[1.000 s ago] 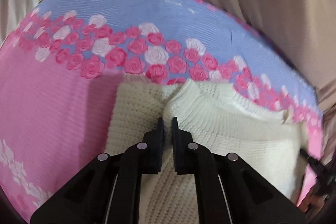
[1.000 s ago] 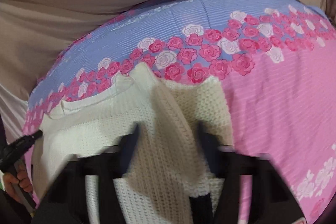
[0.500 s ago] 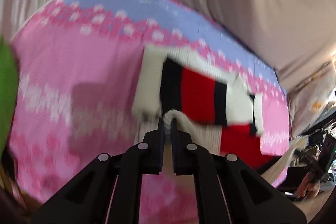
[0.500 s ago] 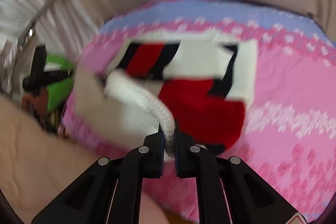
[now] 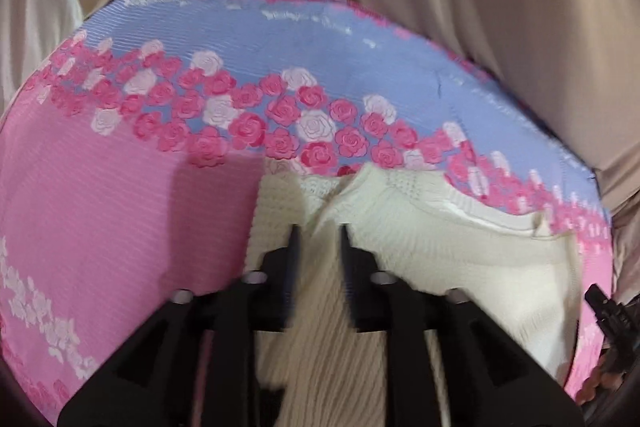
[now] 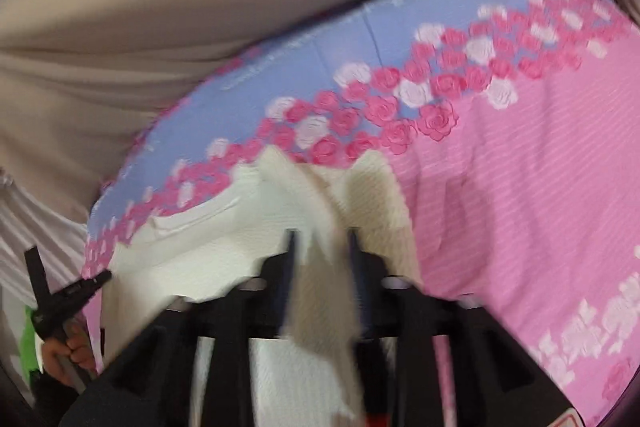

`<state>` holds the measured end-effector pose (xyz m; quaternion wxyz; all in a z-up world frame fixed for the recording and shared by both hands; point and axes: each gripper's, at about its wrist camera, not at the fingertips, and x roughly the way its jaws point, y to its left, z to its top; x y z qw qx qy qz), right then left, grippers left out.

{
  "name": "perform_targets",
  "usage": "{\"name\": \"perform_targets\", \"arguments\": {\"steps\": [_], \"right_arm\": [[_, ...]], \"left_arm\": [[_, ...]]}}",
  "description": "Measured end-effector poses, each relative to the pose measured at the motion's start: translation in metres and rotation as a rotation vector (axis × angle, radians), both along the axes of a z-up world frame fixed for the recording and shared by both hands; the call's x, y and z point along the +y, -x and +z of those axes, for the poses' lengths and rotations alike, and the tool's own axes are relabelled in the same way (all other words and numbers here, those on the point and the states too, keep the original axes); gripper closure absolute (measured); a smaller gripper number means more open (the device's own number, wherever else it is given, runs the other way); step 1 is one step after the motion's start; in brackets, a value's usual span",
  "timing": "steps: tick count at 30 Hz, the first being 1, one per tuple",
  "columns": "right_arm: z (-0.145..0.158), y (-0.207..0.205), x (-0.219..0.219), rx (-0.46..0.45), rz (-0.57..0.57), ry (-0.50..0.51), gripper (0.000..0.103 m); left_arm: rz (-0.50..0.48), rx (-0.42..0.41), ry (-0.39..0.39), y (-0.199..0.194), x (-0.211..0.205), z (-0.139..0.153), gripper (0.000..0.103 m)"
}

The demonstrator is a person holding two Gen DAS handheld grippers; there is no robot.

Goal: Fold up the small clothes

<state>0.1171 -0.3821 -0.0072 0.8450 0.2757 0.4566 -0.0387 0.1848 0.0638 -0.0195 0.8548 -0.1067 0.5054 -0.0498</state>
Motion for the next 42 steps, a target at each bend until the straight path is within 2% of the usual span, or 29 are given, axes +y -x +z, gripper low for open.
{"name": "perform_targets", "arguments": {"steps": [1,5,6,8,9,10,11,12,14,15,16,18,19,20,22,23,24,26,27,29,30,31,32,33,34,37,39,42], "right_arm": [[0.000,0.005,0.003,-0.003,-0.002,0.011,0.057],[-0.015,0.002,0.005,0.059,-0.027,0.036,0.057],[-0.015,-0.001,0.002,0.056,-0.041,0.027,0.057],[-0.020,-0.019,0.002,0.058,-0.054,0.016,0.055],[-0.023,-0.027,0.005,0.069,-0.042,0.012,0.054],[-0.026,-0.035,0.008,0.087,-0.018,0.007,0.064],[-0.027,-0.041,0.012,0.098,0.007,0.000,0.080],[-0.024,-0.046,0.016,0.098,0.026,-0.003,0.095],[0.006,-0.038,0.017,-0.014,0.004,-0.019,0.095],[0.027,-0.027,0.014,-0.096,-0.015,-0.019,0.095],[0.033,-0.023,0.010,-0.123,-0.027,0.003,0.095],[0.018,-0.031,0.000,-0.044,-0.035,0.062,0.096],[0.006,-0.034,-0.008,0.014,-0.052,0.053,0.096],[0.003,-0.032,-0.017,0.009,-0.081,0.002,0.096],[0.012,-0.028,-0.020,-0.046,-0.096,-0.011,0.096],[0.010,-0.031,-0.018,-0.043,-0.087,0.015,0.096],[-0.005,-0.041,-0.017,0.023,-0.066,0.028,0.096],[-0.036,-0.051,-0.020,0.140,-0.040,-0.001,0.095],[-0.039,-0.049,-0.021,0.146,-0.047,-0.012,0.094],[-0.023,-0.036,-0.020,0.092,-0.075,-0.031,0.090],[-0.013,-0.025,-0.021,0.062,-0.090,-0.018,0.084],[0.001,-0.008,-0.022,0.025,-0.101,-0.006,0.070],[0.007,0.004,-0.021,0.008,-0.106,-0.002,0.061],[0.016,0.026,-0.021,-0.011,-0.117,0.007,0.046],[0.020,0.043,-0.020,-0.014,-0.121,0.013,0.043],[0.005,0.095,-0.015,0.067,-0.111,-0.006,0.043],[-0.020,0.127,-0.004,0.139,-0.118,-0.045,0.043],[-0.044,0.141,0.013,0.181,-0.117,-0.114,0.043]], "left_arm": [[0.013,-0.005,0.001,0.003,0.003,0.001,0.063],[0.038,0.012,0.002,0.005,-0.007,-0.002,0.060],[0.038,0.022,-0.009,0.000,-0.011,-0.006,0.050],[0.033,0.056,-0.038,-0.008,-0.020,-0.021,0.046],[0.033,0.070,-0.046,-0.013,-0.026,-0.026,0.048],[0.026,0.064,-0.048,-0.016,-0.027,-0.029,0.070],[0.012,0.060,-0.049,-0.018,-0.029,-0.027,0.091],[0.002,0.062,-0.039,-0.018,-0.029,-0.021,0.097],[0.039,-0.001,-0.019,-0.013,-0.019,-0.002,0.097],[0.050,0.000,-0.044,-0.015,-0.016,0.000,0.097],[0.053,0.014,-0.058,-0.019,-0.015,-0.004,0.097],[0.069,0.063,-0.057,-0.027,-0.009,-0.015,0.097],[0.087,0.066,-0.018,-0.028,-0.003,-0.014,0.097],[0.094,0.059,-0.009,-0.028,-0.001,-0.012,0.097],[0.096,0.058,-0.029,-0.031,-0.001,-0.014,0.097],[0.091,0.081,-0.038,-0.034,-0.003,-0.020,0.097],[0.085,0.105,-0.048,-0.038,-0.005,-0.025,0.096],[0.058,0.138,-0.053,-0.038,-0.008,-0.035,0.093],[0.047,0.121,-0.055,-0.033,-0.008,-0.030,0.087],[0.066,0.083,-0.034,-0.019,0.002,-0.015,0.057],[0.088,0.057,-0.019,-0.009,0.010,-0.007,0.035],[0.113,0.016,0.010,0.008,0.021,0.003,0.026],[0.126,-0.006,0.032,0.025,0.031,0.008,0.023],[0.136,-0.009,0.048,0.048,0.042,0.009,0.022],[0.139,0.003,0.059,0.066,0.048,0.007,0.020],[0.183,0.052,0.073,0.113,0.058,-0.011,0.020],[0.218,0.086,0.101,0.134,0.058,-0.026,0.020],[0.252,0.128,0.154,0.145,0.046,-0.043,0.020]]}}
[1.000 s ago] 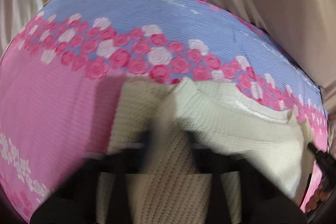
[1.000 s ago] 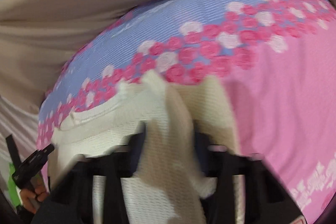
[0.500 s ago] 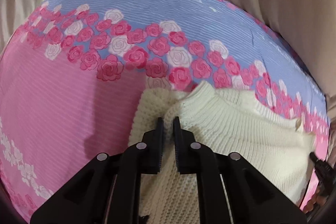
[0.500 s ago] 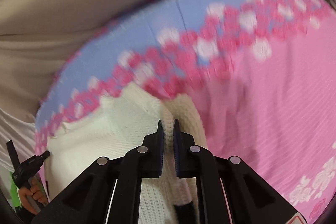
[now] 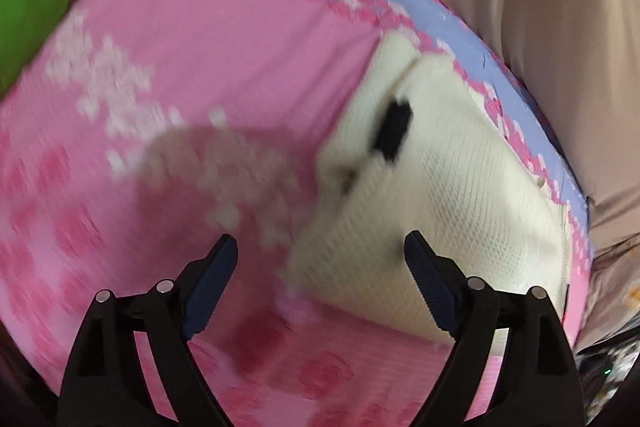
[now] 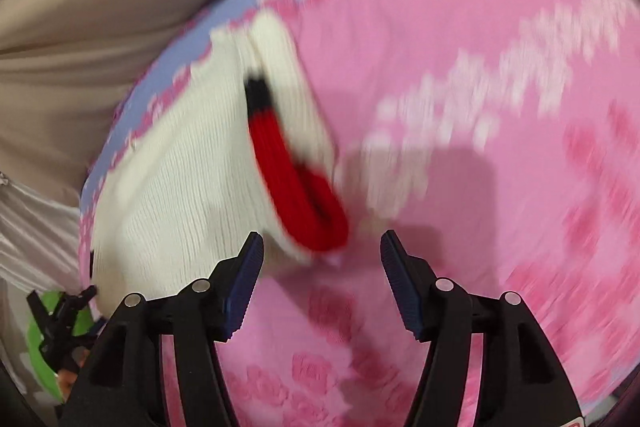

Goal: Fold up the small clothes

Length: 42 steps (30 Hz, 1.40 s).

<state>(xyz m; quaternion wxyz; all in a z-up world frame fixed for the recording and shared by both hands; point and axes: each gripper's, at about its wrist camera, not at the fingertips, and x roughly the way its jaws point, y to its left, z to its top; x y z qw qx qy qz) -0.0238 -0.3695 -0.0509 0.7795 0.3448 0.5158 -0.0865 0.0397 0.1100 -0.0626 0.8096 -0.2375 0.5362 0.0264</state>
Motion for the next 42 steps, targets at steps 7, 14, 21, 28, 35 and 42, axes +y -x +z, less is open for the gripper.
{"name": "perform_targets", "arguments": {"steps": [7,14,21,28,35,42], "right_arm": [[-0.009,-0.030,0.011,-0.052,-0.029,-0.078,0.087],[0.050,0.009,-0.003,-0.118,-0.009,-0.054,0.095],[0.021,0.113,0.012,0.170,0.181,0.030,0.089],[0.069,0.099,-0.004,0.077,0.127,0.232,0.044],[0.051,-0.031,0.021,-0.039,0.265,0.283,0.037],[0.045,-0.037,0.035,-0.109,0.234,0.134,0.094]], "left_arm": [[-0.009,0.073,0.095,-0.025,-0.012,-0.006,0.085],[-0.108,0.105,0.111,0.023,0.009,0.036,0.089],[-0.286,0.337,0.029,0.120,0.020,-0.009,0.078],[-0.209,-0.003,-0.122,0.065,0.026,0.066,0.038],[-0.298,0.024,-0.112,-0.025,-0.043,0.017,0.035],[-0.273,-0.035,-0.037,-0.008,-0.029,0.050,0.092]]}}
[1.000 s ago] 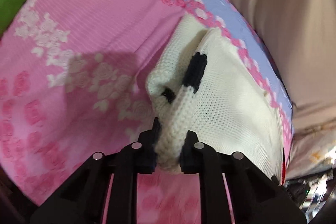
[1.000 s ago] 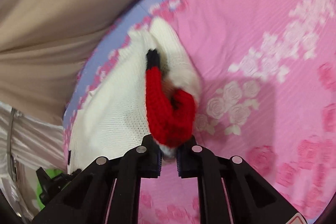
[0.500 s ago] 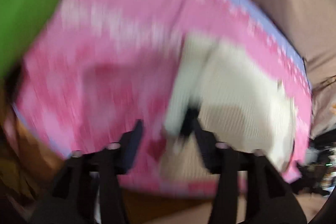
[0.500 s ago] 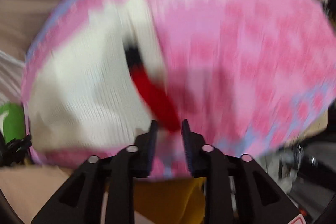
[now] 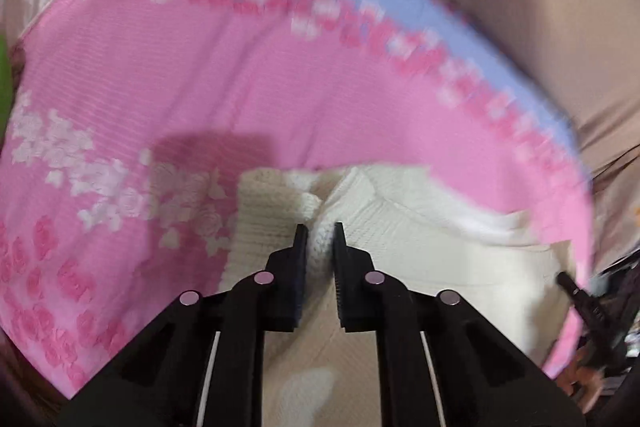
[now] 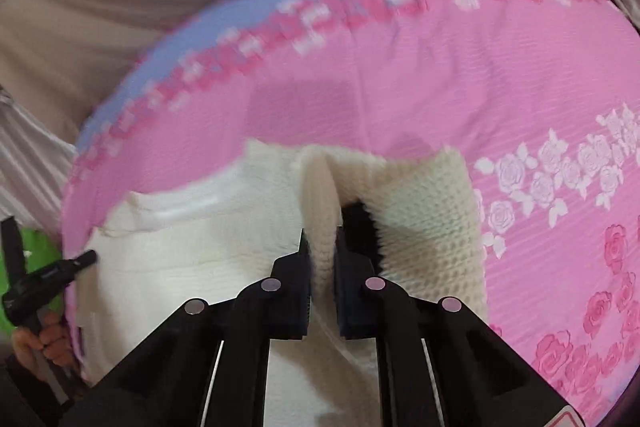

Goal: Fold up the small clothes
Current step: 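Grasp the folded sweater edges with both grippers, straighten them, then release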

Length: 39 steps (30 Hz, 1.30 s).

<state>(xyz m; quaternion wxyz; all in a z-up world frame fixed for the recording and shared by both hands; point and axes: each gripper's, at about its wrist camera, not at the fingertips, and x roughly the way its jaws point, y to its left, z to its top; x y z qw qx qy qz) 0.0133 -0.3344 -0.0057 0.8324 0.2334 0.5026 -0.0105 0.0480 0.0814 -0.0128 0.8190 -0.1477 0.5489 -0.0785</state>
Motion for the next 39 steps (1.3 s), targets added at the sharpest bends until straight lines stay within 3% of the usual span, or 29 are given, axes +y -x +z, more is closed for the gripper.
{"name": "perform_targets", "arguments": {"steps": [3,5,7,9,10,12,14,16,18,20,22,24,26,29,31,32,33,36,39], "right_arm": [[0.063,0.033,-0.004,-0.176,-0.011,-0.049,0.094],[0.094,0.046,-0.011,-0.256,-0.040,0.002,0.094],[0.086,0.038,-0.020,-0.239,-0.069,0.037,0.096],[0.047,0.016,-0.033,-0.131,-0.090,0.076,0.097],[0.026,0.007,-0.041,-0.077,-0.114,0.045,0.097],[0.013,0.002,-0.052,-0.059,-0.192,-0.078,0.097],[0.017,-0.002,-0.042,-0.078,-0.149,-0.036,0.097],[-0.007,-0.015,-0.029,0.020,-0.079,0.063,0.096],[-0.035,-0.022,-0.025,0.117,-0.046,0.089,0.096],[-0.027,-0.014,-0.025,0.085,-0.097,0.077,0.091],[0.004,0.007,-0.019,0.008,-0.159,0.128,0.071],[0.029,0.026,-0.006,-0.066,-0.142,0.146,0.072],[0.034,0.033,0.017,-0.063,-0.040,0.112,0.074],[0.008,0.036,0.060,0.014,0.122,0.120,0.079],[-0.039,0.036,0.086,0.147,0.206,0.189,0.079],[-0.035,0.040,0.092,0.094,0.186,0.227,0.079],[-0.029,0.037,0.096,0.126,0.194,0.241,0.080],[0.005,0.038,0.104,0.055,0.200,0.176,0.080],[0.006,0.032,0.128,0.044,0.258,0.155,0.080]], "left_arm": [[0.023,-0.059,0.080,0.016,0.013,0.043,0.093],[0.035,-0.072,0.064,0.009,0.014,0.046,0.093],[0.045,-0.053,-0.013,-0.010,0.005,0.021,0.098],[0.053,0.007,-0.041,-0.023,0.003,-0.005,0.098],[0.063,0.044,-0.035,-0.028,0.002,-0.016,0.099],[0.045,0.005,-0.070,-0.025,-0.006,-0.010,0.099],[-0.001,-0.020,-0.157,-0.023,-0.017,-0.012,0.099],[-0.031,0.029,-0.192,-0.029,-0.026,-0.034,0.096],[-0.007,0.055,-0.179,-0.029,-0.022,-0.044,0.095],[0.050,0.025,-0.132,-0.020,-0.011,-0.029,0.089],[0.074,-0.022,-0.144,-0.003,-0.003,-0.006,0.081],[0.044,-0.074,-0.161,0.016,-0.003,0.014,0.078],[-0.011,-0.080,-0.168,0.031,-0.014,0.018,0.076],[-0.121,0.001,-0.194,0.049,-0.043,-0.013,0.076],[-0.142,0.064,-0.251,0.056,-0.059,-0.039,0.076],[-0.136,0.044,-0.270,0.059,-0.062,-0.037,0.076],[-0.142,0.029,-0.287,0.062,-0.066,-0.032,0.076],[-0.163,0.023,-0.243,0.064,-0.076,-0.019,0.075],[-0.210,0.004,-0.244,0.068,-0.097,-0.017,0.058]]}}
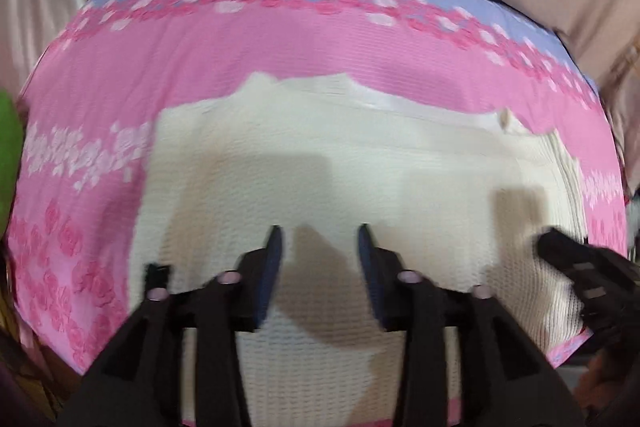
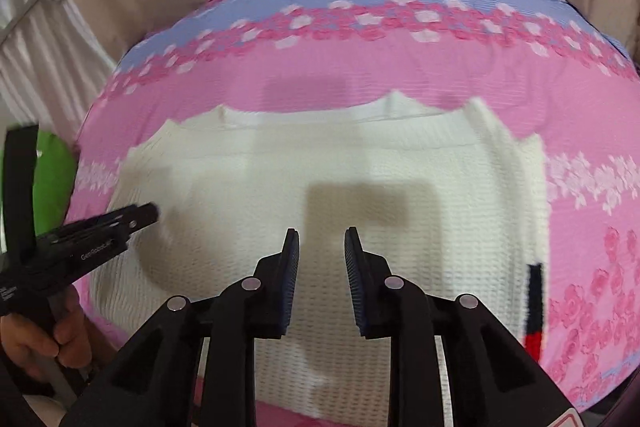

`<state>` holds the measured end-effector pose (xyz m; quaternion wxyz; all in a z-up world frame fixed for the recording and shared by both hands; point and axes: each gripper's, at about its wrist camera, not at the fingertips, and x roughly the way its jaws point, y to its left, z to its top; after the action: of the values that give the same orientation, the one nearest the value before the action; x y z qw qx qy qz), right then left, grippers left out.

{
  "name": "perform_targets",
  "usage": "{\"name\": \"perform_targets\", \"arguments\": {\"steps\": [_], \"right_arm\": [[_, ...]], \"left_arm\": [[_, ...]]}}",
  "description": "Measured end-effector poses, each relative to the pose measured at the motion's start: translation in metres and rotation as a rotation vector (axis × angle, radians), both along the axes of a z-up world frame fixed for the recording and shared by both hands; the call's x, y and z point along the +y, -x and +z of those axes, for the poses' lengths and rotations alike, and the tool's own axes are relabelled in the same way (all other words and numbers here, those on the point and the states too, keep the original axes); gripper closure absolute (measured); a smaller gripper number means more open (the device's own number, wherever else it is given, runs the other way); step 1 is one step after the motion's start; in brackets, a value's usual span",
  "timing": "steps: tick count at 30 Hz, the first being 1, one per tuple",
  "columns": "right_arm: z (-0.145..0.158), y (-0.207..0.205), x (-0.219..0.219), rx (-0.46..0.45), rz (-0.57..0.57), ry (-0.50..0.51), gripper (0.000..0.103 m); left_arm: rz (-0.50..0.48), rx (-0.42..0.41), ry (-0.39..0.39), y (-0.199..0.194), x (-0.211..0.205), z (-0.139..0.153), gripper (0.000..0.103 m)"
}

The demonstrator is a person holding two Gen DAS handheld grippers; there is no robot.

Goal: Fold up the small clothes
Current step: 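Grasp the folded sweater edges with both grippers, straighten them, then release, then grasp the sweater side with the left gripper and fold it over the body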

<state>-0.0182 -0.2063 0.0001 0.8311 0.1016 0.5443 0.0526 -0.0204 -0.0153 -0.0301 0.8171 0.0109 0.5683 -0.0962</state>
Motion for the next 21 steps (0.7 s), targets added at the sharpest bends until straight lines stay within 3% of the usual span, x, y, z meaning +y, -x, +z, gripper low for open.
{"name": "perform_targets", "arguments": {"steps": [3,8,11,12,13,15,17,19,21], "right_arm": [[-0.047,-0.019,0.022,0.119,0.051,0.019,0.080],[-0.007,-0.026,0.024,0.002,0.024,-0.065,0.077],[-0.028,-0.045,0.033,0.034,0.060,0.016,0.077],[-0.050,-0.052,0.037,0.094,0.073,0.060,0.078],[-0.052,-0.053,0.036,0.074,0.067,0.052,0.078],[-0.036,-0.057,0.035,0.079,0.048,0.019,0.077],[-0.014,-0.052,0.030,0.019,0.017,-0.041,0.077],[-0.006,-0.054,0.031,0.003,0.025,-0.011,0.077],[-0.020,-0.060,0.030,0.030,0.032,0.037,0.077]], "left_arm": [[-0.034,0.037,-0.067,-0.003,-0.017,-0.024,0.056],[-0.013,0.029,-0.063,-0.007,-0.017,-0.022,0.055],[-0.007,0.033,-0.069,-0.008,-0.017,-0.024,0.054],[-0.007,0.035,-0.072,-0.008,-0.017,-0.024,0.054],[-0.007,0.036,-0.070,-0.007,-0.017,-0.023,0.054],[-0.002,0.046,-0.057,-0.006,-0.014,-0.020,0.055],[0.009,0.048,-0.047,-0.003,-0.010,-0.019,0.055],[0.026,0.056,-0.033,-0.001,-0.005,-0.017,0.055],[0.038,0.052,-0.026,0.001,0.001,-0.013,0.055]]}}
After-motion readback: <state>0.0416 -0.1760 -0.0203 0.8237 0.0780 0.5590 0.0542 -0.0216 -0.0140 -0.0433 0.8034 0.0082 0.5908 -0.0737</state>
